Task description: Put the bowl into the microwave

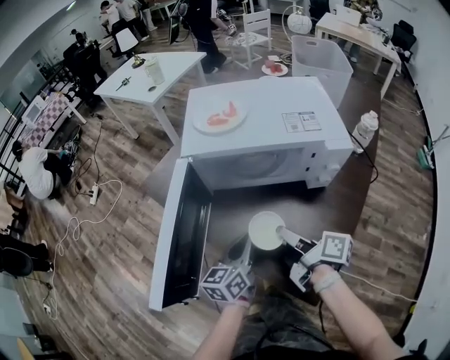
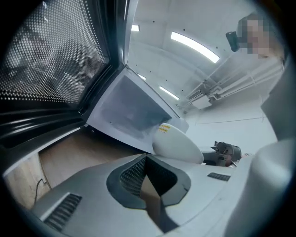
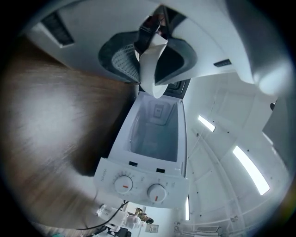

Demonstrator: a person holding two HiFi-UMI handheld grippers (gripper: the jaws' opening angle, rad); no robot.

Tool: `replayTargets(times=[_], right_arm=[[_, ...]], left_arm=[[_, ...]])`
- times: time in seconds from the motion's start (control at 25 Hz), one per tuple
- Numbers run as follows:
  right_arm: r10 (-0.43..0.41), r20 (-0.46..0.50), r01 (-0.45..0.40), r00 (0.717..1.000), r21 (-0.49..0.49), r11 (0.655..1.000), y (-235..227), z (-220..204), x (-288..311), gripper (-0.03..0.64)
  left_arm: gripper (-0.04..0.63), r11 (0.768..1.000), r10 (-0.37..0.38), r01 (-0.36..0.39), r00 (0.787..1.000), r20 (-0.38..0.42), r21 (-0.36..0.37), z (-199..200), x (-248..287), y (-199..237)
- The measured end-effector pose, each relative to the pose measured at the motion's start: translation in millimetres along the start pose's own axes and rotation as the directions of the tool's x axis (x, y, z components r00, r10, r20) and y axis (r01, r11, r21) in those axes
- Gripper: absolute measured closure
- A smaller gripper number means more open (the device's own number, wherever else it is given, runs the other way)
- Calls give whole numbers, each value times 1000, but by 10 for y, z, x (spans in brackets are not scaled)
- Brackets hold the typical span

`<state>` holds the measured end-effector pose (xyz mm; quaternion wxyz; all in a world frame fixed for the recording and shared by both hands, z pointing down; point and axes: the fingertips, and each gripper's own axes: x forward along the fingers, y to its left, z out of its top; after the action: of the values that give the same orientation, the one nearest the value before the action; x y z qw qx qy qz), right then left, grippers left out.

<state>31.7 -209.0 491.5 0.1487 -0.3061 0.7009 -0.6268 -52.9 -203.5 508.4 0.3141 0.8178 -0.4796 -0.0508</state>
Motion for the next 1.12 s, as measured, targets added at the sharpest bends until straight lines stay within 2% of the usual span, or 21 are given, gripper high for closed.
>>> replayTargets(times=[0.36, 0.52, 0.8, 1.12], right_arm=[[-8, 56, 4, 998, 80, 997, -159, 381, 285, 514], [-37, 96, 25, 995, 121, 992, -252, 525, 404, 515], [-46, 188, 11, 981, 182, 983, -304, 780, 623, 515], [-46, 236, 6, 971, 166, 986, -254, 1000, 855, 515]], left_arm=[[597, 998, 46, -46, 999, 1, -43, 96, 439, 205], [597, 998, 63, -63, 998, -22, -1, 171, 617, 306], [597, 994, 82, -77, 995, -60, 80, 326, 890, 397], [597, 994, 85, -78, 993, -84, 82, 444, 1089, 474]])
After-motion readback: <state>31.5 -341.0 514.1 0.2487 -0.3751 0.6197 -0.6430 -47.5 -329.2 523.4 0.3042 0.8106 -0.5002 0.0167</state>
